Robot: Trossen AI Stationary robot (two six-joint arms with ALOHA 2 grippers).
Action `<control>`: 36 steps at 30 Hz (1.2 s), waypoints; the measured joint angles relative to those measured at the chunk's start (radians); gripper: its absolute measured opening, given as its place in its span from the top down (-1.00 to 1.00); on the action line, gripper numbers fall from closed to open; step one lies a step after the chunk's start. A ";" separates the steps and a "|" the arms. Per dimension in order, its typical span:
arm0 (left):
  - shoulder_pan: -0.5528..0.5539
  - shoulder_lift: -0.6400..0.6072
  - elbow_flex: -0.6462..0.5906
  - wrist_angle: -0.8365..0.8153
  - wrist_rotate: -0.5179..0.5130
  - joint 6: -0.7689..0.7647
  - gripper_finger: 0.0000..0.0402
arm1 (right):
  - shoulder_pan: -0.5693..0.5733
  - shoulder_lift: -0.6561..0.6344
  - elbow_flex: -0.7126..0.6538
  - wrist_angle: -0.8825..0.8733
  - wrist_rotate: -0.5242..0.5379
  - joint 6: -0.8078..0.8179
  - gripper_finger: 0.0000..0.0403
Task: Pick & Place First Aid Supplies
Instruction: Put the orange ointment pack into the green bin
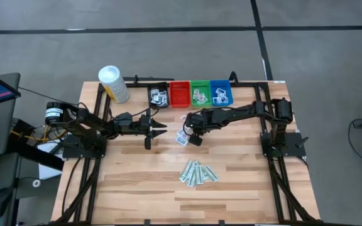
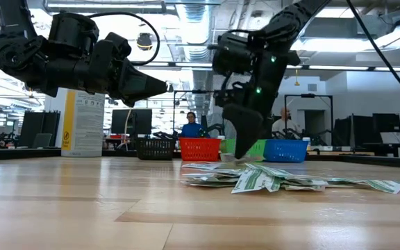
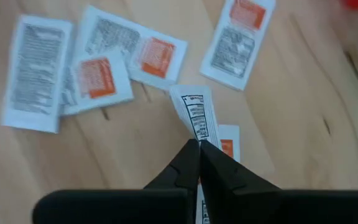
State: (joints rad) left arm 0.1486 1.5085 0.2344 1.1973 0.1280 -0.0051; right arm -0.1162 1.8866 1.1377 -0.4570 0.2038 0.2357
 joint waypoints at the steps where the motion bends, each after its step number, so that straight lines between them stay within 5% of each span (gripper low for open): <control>1: 0.000 0.000 0.000 0.000 0.000 0.000 0.49 | 0.000 0.000 -0.006 0.000 0.003 0.001 0.96; 11: 0.000 0.000 0.000 0.000 0.000 0.000 0.49 | 0.034 0.000 -0.010 0.040 0.007 -0.033 0.73; 29: 0.000 0.000 0.000 0.000 0.000 0.000 0.49 | 0.032 0.000 -0.010 0.107 0.039 -0.157 0.69; 36: 0.000 0.000 0.000 0.000 0.000 0.000 0.49 | 0.031 0.000 -0.010 0.105 0.030 -0.157 0.40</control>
State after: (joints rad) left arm 0.1486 1.5085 0.2344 1.1973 0.1284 -0.0051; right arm -0.0856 1.8866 1.1278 -0.3515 0.2333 0.0791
